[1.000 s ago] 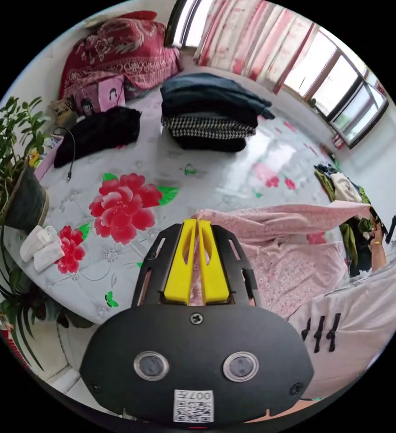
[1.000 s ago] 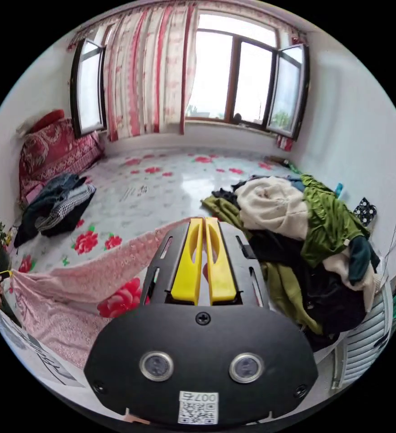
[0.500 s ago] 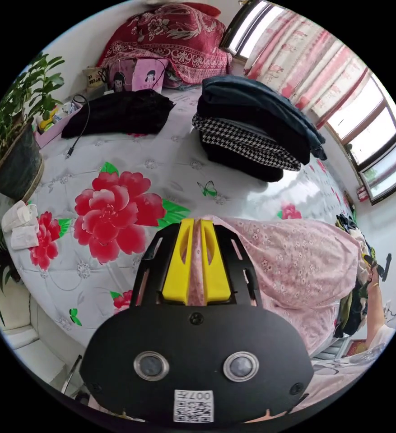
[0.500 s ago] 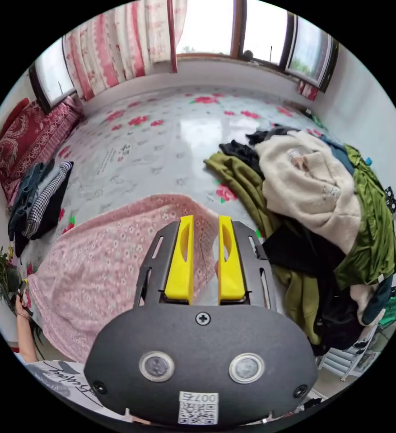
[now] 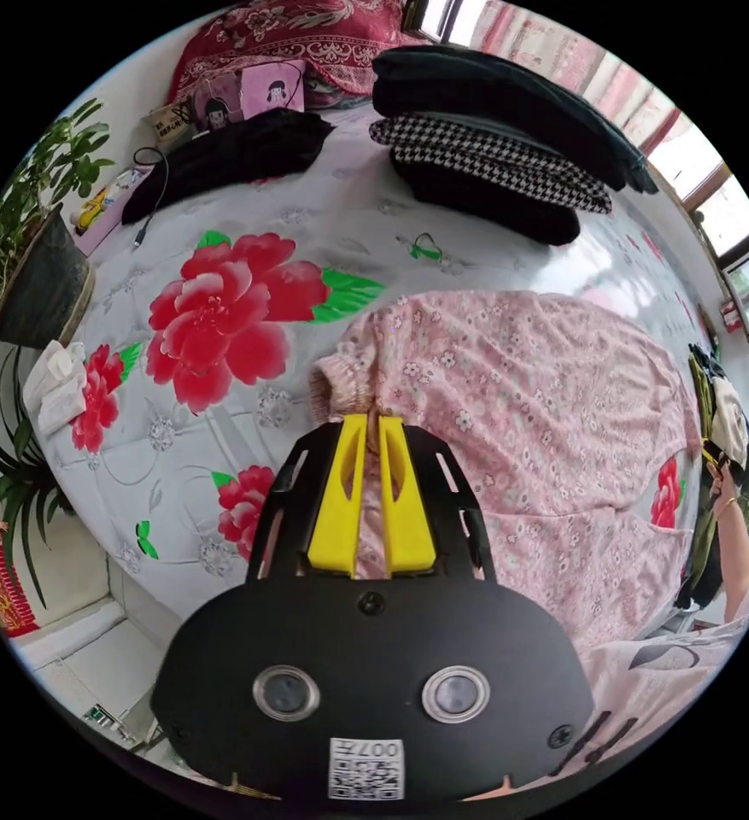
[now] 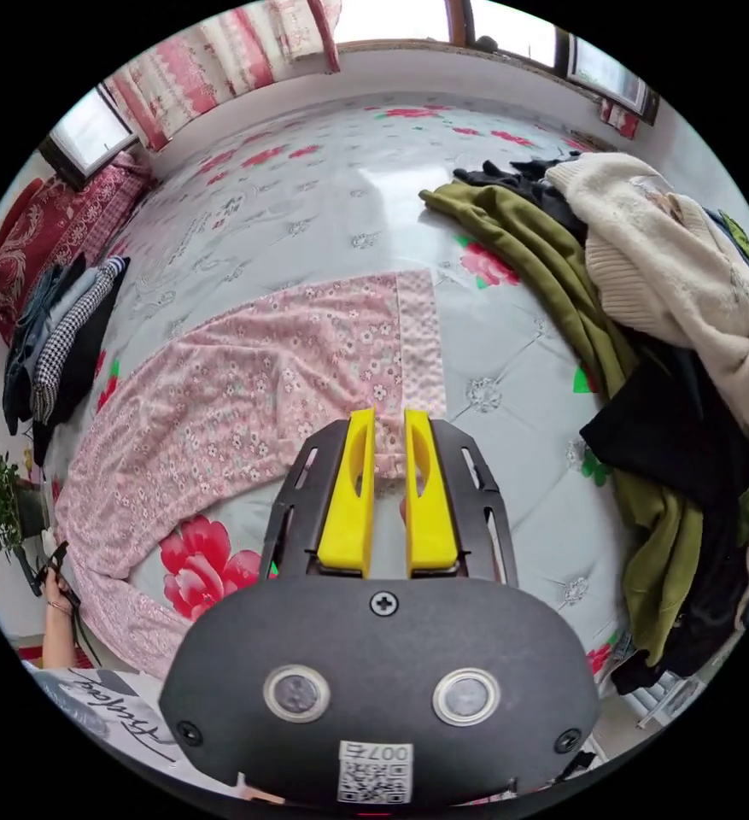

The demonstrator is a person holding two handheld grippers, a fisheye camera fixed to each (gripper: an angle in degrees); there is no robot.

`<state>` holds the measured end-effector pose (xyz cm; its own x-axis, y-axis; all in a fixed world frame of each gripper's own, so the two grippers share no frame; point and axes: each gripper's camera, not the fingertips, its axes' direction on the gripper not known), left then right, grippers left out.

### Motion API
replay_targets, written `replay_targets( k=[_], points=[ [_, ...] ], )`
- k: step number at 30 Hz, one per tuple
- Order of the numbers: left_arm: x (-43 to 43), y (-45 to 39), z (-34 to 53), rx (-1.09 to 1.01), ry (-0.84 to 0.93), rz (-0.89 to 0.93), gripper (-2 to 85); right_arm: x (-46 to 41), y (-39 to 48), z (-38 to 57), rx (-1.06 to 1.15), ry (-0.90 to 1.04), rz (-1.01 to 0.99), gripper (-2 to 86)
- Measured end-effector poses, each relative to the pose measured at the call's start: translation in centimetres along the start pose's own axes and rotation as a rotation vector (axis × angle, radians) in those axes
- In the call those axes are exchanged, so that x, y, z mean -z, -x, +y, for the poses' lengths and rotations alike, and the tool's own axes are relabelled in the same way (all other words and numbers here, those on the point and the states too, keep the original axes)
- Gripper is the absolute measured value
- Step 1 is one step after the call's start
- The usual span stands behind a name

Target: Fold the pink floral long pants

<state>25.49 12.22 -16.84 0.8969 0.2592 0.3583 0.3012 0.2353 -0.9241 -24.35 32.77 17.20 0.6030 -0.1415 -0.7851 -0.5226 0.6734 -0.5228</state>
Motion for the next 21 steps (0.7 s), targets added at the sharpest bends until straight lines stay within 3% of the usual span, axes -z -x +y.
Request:
replay_targets(
  k=[1, 5, 9, 12, 15, 21],
  points=[
    [0.0, -0.3, 0.0, -0.015, -0.017, -0.008, 0.7, -1.6, 0.3, -0.5, 0.027, 0.073, 0.024, 2.1],
    [0.3, -0.8, -1.2, -0.029, -0.016, -0.023, -0.4, -2.2, 1.1, 0.9, 0.238, 0.052, 0.221, 0.3],
    [0.7, -1.1, -3.4, -0.041, -0.006, -0.046, -0.7, -2.4, -2.8, -0.9, 0.154, 0.106, 0.386, -0.1],
    [1.1, -1.4, -5.3, -0.019, 0.015, -0.031, -0.7, -1.5, -5.5, -2.9, 0.065, 0.127, 0.312, -0.1],
    [1.9, -1.9, -5.5, -0.031, 0.015, -0.052, -0.6, 0.9, -5.1, -3.1, -0.001, 0.01, 0.367, -0.2],
    [9.1, 0.6, 0.0, 0.087, -0.15, 0.044, 0.2, 6.4, -3.1, 2.7, -0.001, -0.145, 0.079, 0.4]
  ],
)
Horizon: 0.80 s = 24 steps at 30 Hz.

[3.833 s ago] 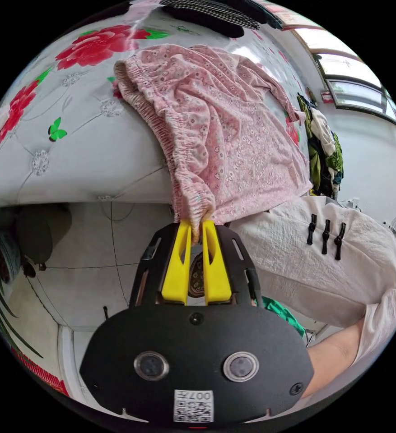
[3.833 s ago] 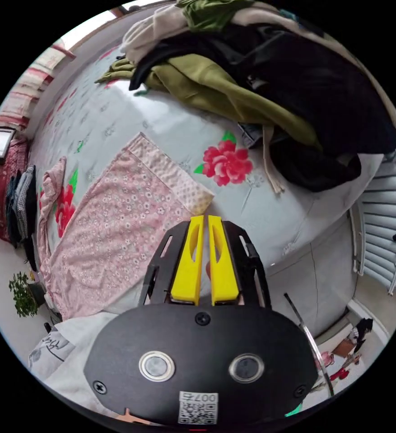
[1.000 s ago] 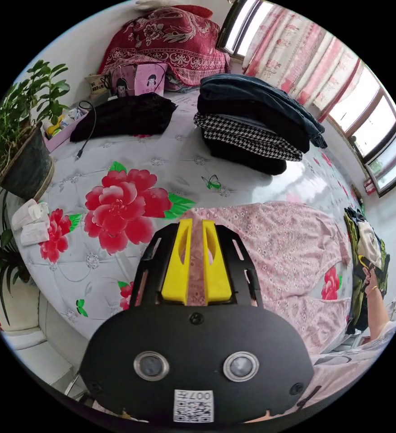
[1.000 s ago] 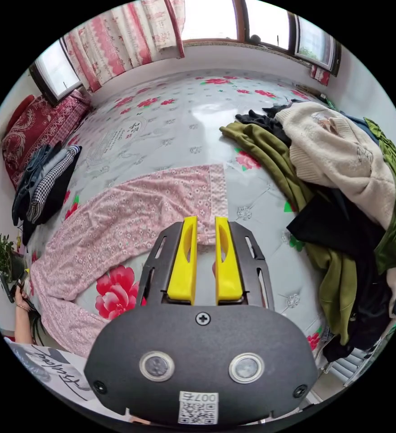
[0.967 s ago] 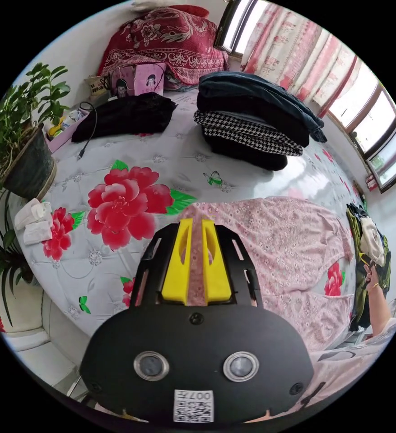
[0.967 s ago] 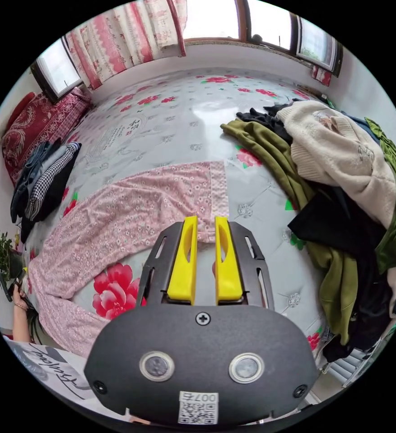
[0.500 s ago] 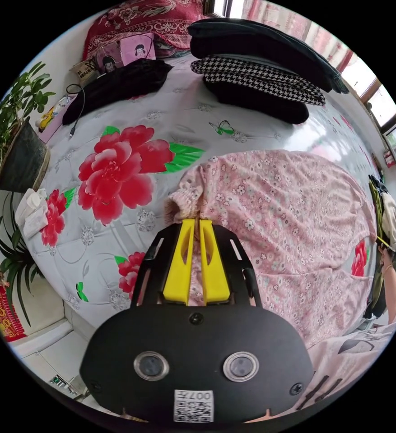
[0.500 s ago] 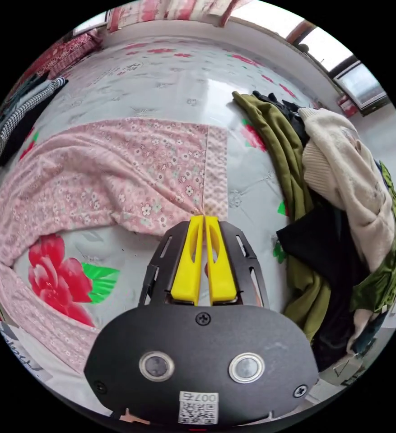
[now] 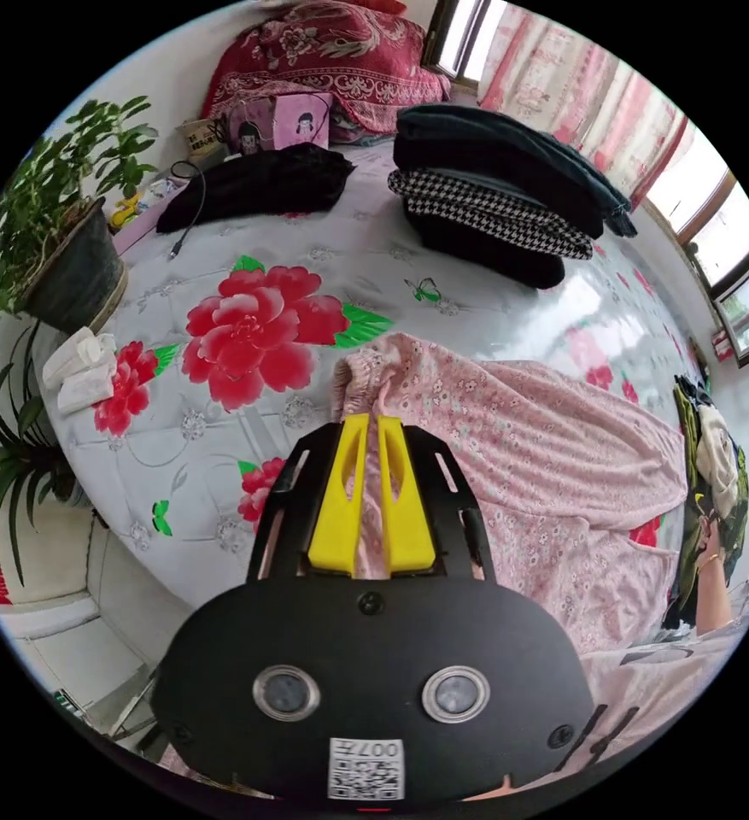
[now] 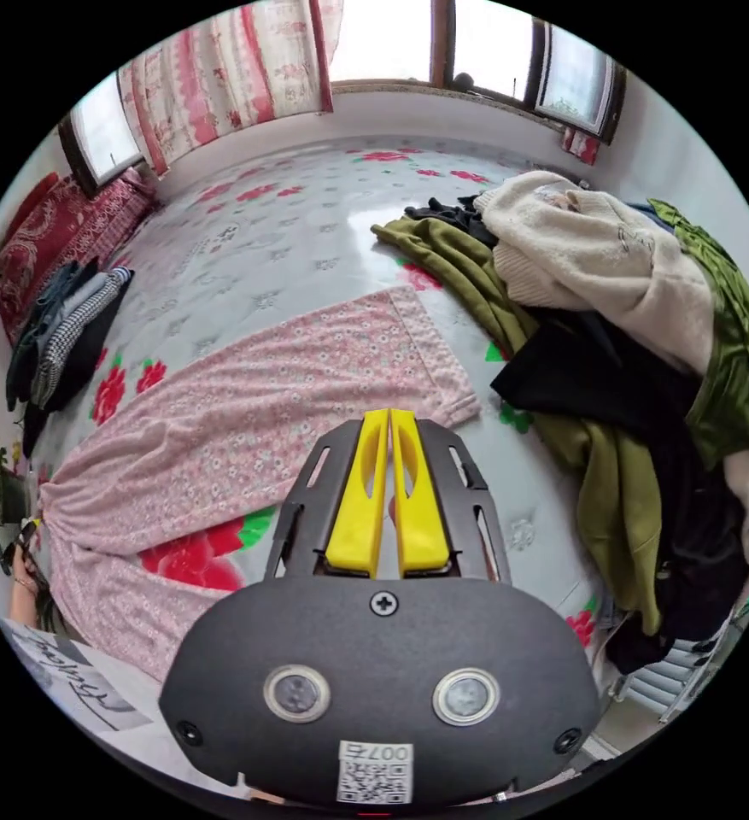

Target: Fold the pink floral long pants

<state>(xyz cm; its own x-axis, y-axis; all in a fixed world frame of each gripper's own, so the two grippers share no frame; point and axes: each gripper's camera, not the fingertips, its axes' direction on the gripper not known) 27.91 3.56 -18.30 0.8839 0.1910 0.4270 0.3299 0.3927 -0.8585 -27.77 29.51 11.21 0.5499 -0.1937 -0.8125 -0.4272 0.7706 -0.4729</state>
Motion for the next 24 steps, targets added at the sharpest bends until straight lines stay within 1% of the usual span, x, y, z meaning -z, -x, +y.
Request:
replay_targets(
  k=[2, 5, 8, 11, 13, 15, 17, 20, 23, 24],
  points=[
    [2.5, 1.3, 2.2, 0.03, -0.02, -0.007, 0.9, 1.4, -0.2, 3.8, -0.039, 0.025, -0.151, 1.5],
    [5.8, 4.0, 6.4, 0.094, -0.017, -0.01, 3.4, 2.4, -1.1, 8.7, -0.13, 0.078, -0.253, 3.6],
    [7.2, 5.6, 10.0, 0.11, 0.025, 0.02, 5.7, 3.5, -2.3, 12.8, -0.227, 0.112, -0.266, 5.2],
    [6.6, 5.5, 12.4, 0.052, 0.091, 0.002, 6.4, 4.4, -2.4, 15.2, -0.248, 0.148, -0.243, 6.4],
    [5.4, 5.6, 13.0, 0.026, 0.115, -0.023, 5.2, 4.8, -2.2, 16.0, -0.246, 0.161, -0.226, 6.8],
    [4.7, 6.1, 13.0, 0.029, 0.152, -0.053, 0.6, 5.2, -2.3, 16.5, -0.255, 0.168, -0.227, 7.1],
    [5.7, 6.9, 13.0, 0.02, 0.133, -0.021, -0.4, 5.9, -2.5, 17.2, -0.267, 0.173, -0.214, 7.4],
    [9.9, 9.3, 14.0, 0.031, 0.032, 0.039, -0.8, 7.6, -2.9, 18.2, -0.254, 0.157, -0.167, 7.5],
    [14.2, 12.7, 16.2, 0.069, -0.034, 0.031, -0.7, 9.0, -4.0, 19.6, -0.279, 0.148, -0.148, 7.5],
    [15.3, 14.2, 17.3, 0.09, -0.059, 0.058, -0.5, 9.1, -4.3, 20.0, -0.292, 0.149, -0.147, 7.5]
  ],
)
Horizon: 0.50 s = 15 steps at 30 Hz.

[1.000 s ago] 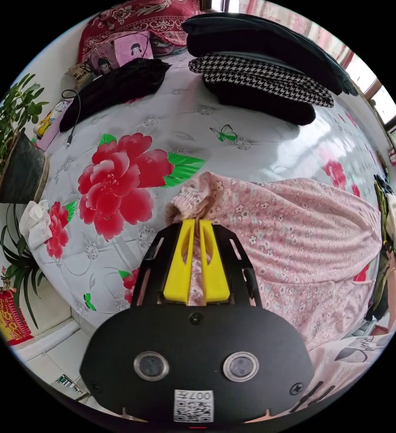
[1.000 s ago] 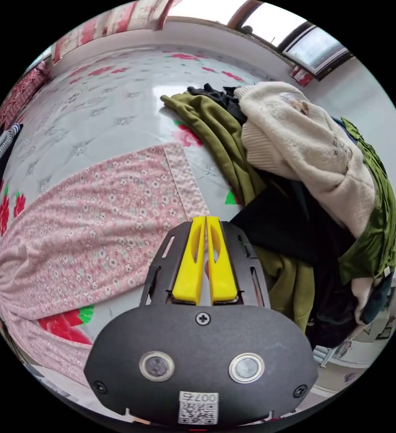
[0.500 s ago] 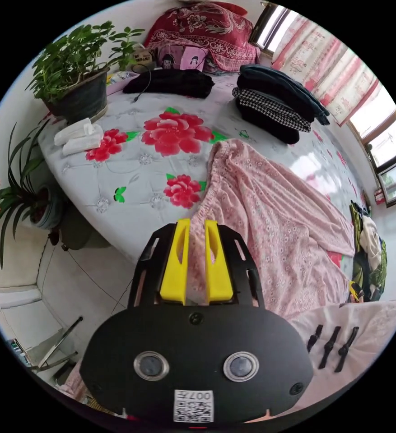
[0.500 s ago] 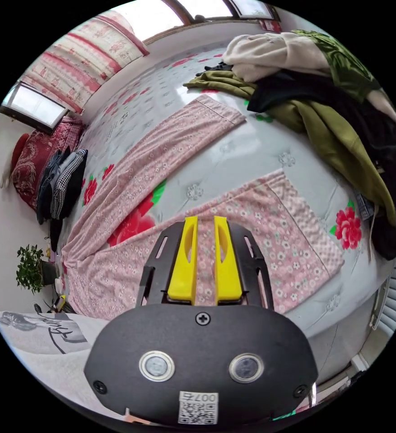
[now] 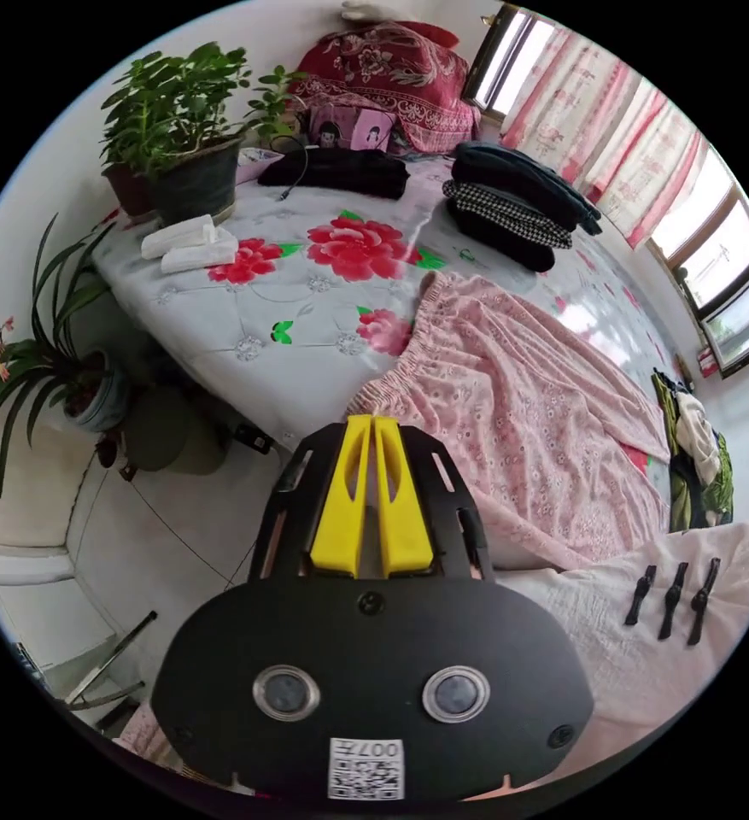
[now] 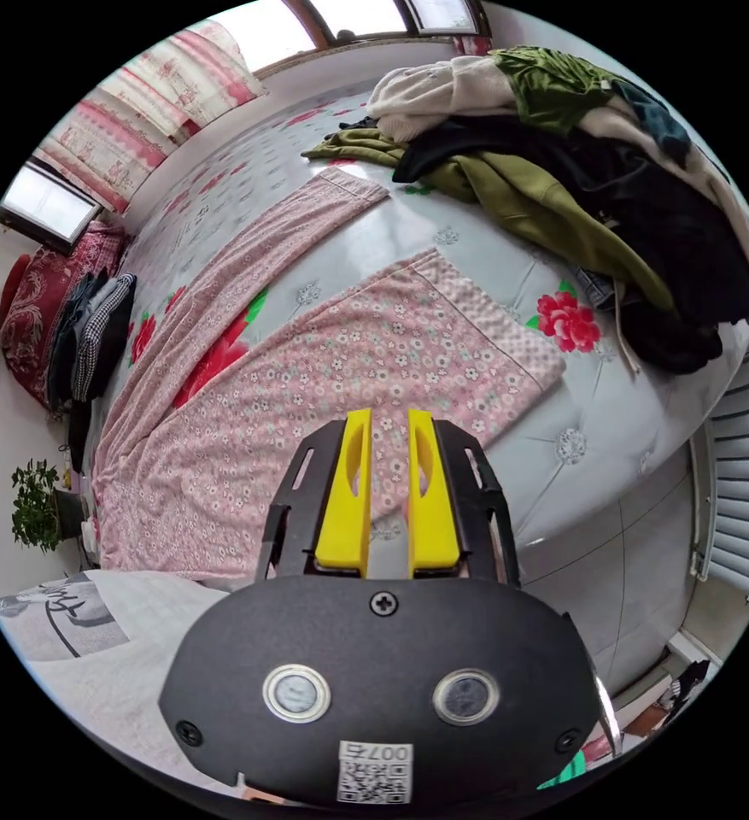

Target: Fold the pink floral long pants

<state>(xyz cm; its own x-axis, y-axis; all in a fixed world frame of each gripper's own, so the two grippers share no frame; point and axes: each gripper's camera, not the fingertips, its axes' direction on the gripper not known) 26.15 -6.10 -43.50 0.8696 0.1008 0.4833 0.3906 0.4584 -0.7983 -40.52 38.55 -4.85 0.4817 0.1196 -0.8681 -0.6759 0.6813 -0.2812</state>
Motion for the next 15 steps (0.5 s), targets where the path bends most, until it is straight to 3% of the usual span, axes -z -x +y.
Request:
replay_targets(
  k=[11, 15],
  points=[
    [0.6, 8.2, 3.9, 0.246, 0.105, 0.323, 9.8, 1.1, -6.9, 5.0, -0.306, -0.029, -0.125, 7.6],
    [-1.7, 9.0, 2.5, 0.294, 0.208, 0.364, 5.3, 0.8, -8.1, 5.0, -0.365, -0.047, -0.184, 7.2]
  ],
)
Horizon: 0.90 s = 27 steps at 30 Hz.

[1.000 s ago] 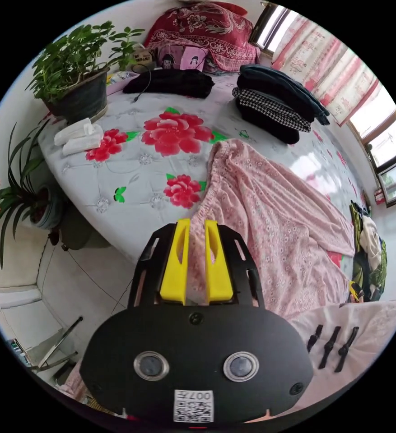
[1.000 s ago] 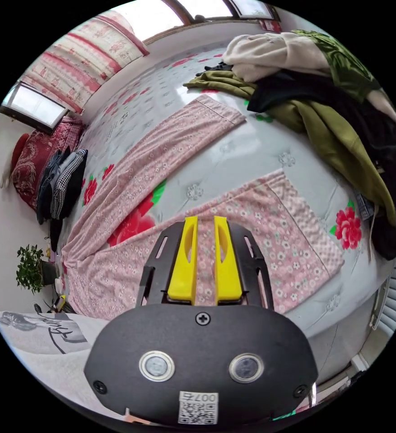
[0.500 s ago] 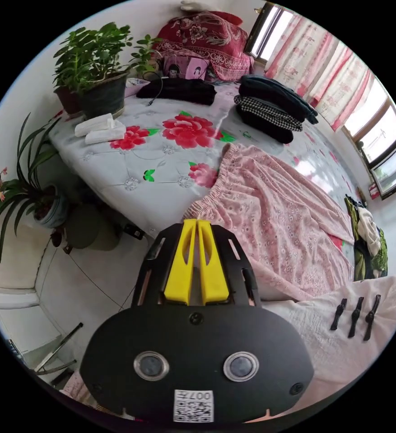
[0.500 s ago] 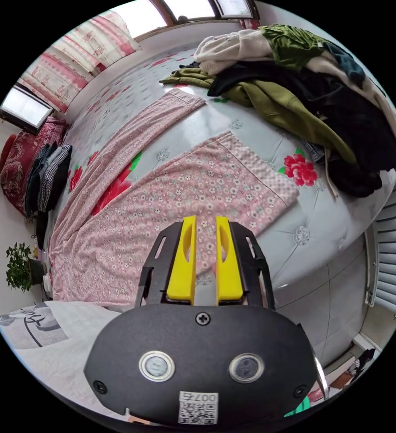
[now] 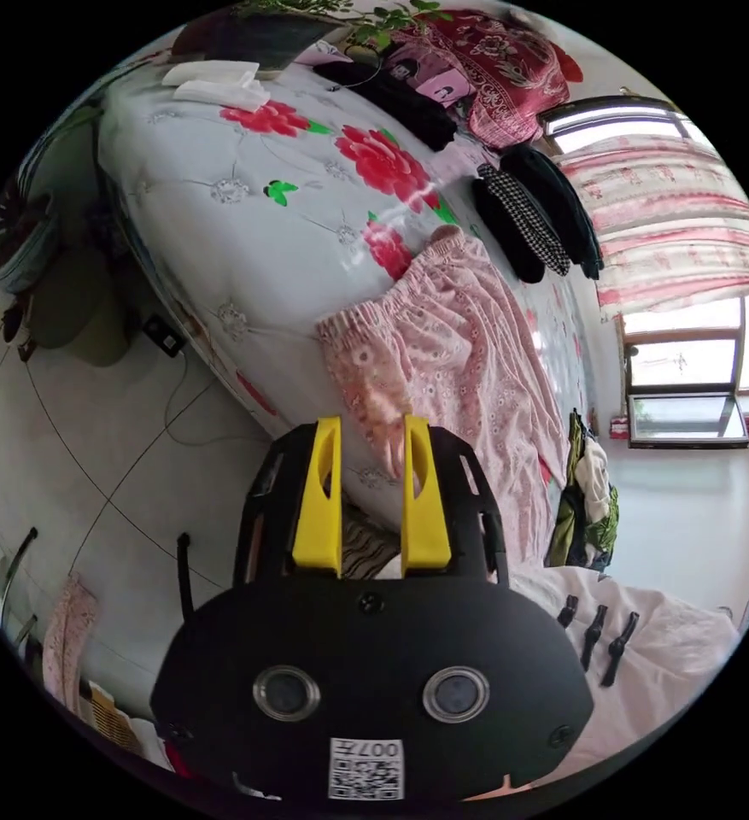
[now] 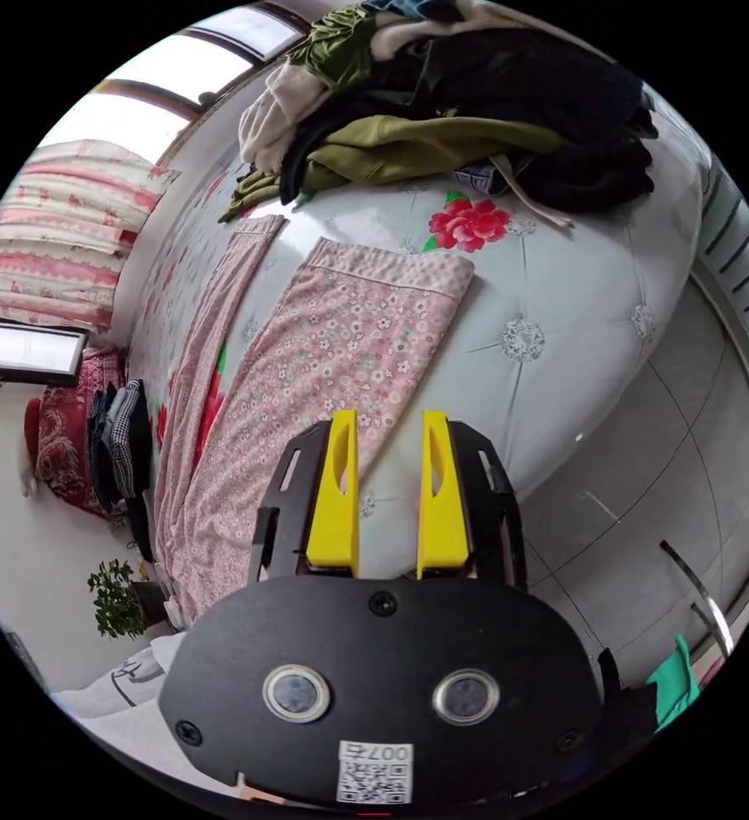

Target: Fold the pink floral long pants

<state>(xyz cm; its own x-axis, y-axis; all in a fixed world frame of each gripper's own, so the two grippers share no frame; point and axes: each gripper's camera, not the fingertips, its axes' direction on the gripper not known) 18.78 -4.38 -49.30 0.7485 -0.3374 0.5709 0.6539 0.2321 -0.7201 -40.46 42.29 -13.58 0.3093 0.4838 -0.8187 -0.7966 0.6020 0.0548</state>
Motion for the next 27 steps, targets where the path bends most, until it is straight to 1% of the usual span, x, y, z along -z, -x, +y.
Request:
replay_targets(
  k=[2, 3, 4, 6, 10, 12, 13, 14, 15, 17, 18, 20, 23, 27],
  points=[
    [-0.1, 0.2, -0.7, 0.037, 0.028, 0.004, 0.4, -0.3, 0.0, -0.5, -0.008, -0.008, -0.005, 6.4],
    [0.3, 0.2, -1.0, 0.032, 0.016, 0.046, -0.3, -0.5, 0.0, -0.6, -0.009, -0.006, -0.003, 6.1],
    [0.9, 0.0, -1.2, 0.017, 0.0, 0.118, -0.6, -0.6, -0.2, -0.9, -0.031, -0.009, 0.012, 5.1],
    [2.3, -0.6, -1.4, -0.021, -0.026, 0.183, -0.8, -0.6, -0.5, -1.5, -0.052, -0.017, -0.025, 3.5],
    [6.6, -2.4, -1.1, -0.133, -0.105, 0.271, -0.9, -1.0, -0.6, -2.6, -0.074, 0.031, -0.099, 0.4],
    [8.8, -3.0, -0.6, -0.173, -0.158, 0.326, -1.0, 0.1, -0.1, -2.8, -0.026, 0.005, -0.178, 0.1],
    [9.5, -3.2, -0.4, -0.186, -0.178, 0.35, -1.0, 1.5, 0.2, -2.9, -0.004, -0.035, -0.25, 0.0],
    [11.2, -3.4, 0.0, -0.208, -0.233, 0.415, -1.0, 3.4, 0.6, -2.8, 0.026, -0.088, -0.351, -0.1],
    [12.9, -3.6, 0.6, -0.224, -0.29, 0.482, -1.0, 4.5, 0.7, -2.8, 0.046, -0.114, -0.406, -0.2],
    [15.4, -3.7, 1.7, -0.255, -0.377, 0.561, -1.0, 9.6, 1.6, -2.5, 0.142, -0.214, -0.591, -0.2],
    [16.9, -3.7, 2.6, -0.281, -0.431, 0.602, -1.0, 11.0, 1.8, -2.3, 0.178, -0.243, -0.628, -0.2],
    [18.7, -3.6, 4.1, -0.318, -0.495, 0.65, -1.0, 16.4, 2.4, -1.2, 0.31, -0.371, -0.745, -0.3],
    [19.4, -2.9, 6.0, -0.324, -0.516, 0.655, -1.0, 19.8, 1.9, 0.0, 0.379, -0.436, -0.788, -0.3],
    [17.0, -1.9, 7.1, -0.221, -0.486, 0.601, -1.0, 18.5, 1.2, 0.6, 0.328, -0.38, -0.74, -0.3]
  ],
)
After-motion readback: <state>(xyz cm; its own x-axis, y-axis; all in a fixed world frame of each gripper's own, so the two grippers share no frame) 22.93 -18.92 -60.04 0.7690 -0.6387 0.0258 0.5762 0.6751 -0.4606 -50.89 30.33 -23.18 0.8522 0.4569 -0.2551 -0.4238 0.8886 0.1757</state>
